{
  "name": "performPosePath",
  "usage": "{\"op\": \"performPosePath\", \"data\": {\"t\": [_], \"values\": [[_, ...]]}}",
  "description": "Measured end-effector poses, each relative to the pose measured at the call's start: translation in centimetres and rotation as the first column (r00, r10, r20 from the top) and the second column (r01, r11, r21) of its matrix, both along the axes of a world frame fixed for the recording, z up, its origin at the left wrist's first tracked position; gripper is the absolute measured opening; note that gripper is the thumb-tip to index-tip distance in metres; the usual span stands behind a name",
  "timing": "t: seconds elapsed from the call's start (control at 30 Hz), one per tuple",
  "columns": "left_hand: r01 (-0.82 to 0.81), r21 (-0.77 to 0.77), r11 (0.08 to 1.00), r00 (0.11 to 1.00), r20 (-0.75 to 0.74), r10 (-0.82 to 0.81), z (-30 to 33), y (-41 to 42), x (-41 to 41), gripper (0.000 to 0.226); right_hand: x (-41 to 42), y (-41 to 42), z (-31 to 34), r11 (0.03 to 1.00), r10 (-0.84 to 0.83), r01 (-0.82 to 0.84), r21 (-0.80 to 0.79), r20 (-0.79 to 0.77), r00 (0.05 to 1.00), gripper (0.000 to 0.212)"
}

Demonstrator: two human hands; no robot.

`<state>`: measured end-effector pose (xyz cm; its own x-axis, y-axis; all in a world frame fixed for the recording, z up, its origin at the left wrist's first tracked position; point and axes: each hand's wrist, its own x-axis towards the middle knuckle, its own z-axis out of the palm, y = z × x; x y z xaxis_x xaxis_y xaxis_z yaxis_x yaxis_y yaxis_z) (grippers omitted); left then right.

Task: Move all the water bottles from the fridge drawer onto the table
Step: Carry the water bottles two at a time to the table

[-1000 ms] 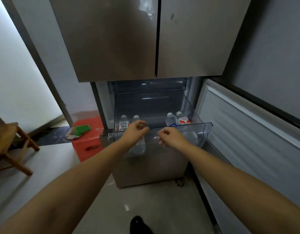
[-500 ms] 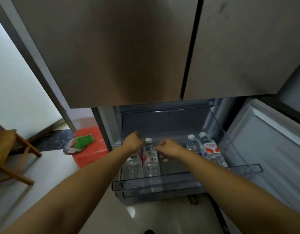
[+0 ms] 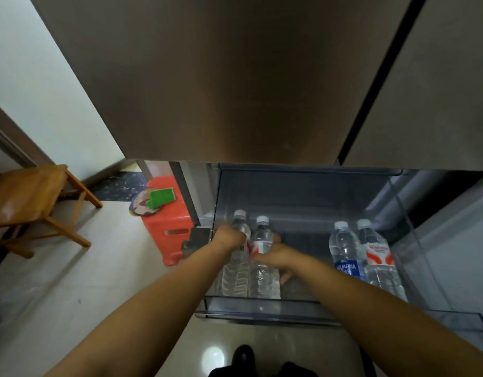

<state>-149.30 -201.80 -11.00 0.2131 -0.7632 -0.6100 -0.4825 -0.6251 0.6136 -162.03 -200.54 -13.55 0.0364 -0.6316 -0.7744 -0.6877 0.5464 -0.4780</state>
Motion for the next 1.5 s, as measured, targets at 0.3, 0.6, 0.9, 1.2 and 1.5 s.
{"op": "performPosePath", "data": {"t": [0.3, 0.6, 0.9, 1.2, 1.5], "values": [[0.293, 0.196, 0.936, 0.931, 0.162, -0.326, -4.8, -0.2, -0.6, 0.124, -1.5, 0.2, 0.5, 0.992, -0.125, 0.125, -0.02, 0.016, 0.992, 0.082], [0.11, -0.05, 0.993, 0.958, -0.262, -0.12, -5.2, -0.2, 0.8, 0.111, -3.9, -0.4, 1.7, 0.964, -0.252, 0.267, -0.011, 0.304, 0.919, 0.026], [0.07, 0.193, 0.979, 0.526, -0.841, 0.129, 0.6, 0.2, -2.5, 0.054, -8.6, 0.0, 4.3, 0.775, -0.599, 0.519, 0.361, 0.683, 0.419, 0.041], [0.048, 0.299, 0.953, 0.356, -0.897, 0.263, 5.0, 1.4, -8.5, 0.05, -14.5, 3.0, 6.5, 0.704, -0.615, 0.612, 0.362, 0.74, 0.27, 0.058], [0.384, 0.212, 0.899, 0.379, -0.924, 0.056, 5.8, 2.6, -14.8, 0.044, -18.6, 10.4, 8.3, 0.445, -0.624, 0.836, 0.321, 0.781, 0.032, 0.059]]}}
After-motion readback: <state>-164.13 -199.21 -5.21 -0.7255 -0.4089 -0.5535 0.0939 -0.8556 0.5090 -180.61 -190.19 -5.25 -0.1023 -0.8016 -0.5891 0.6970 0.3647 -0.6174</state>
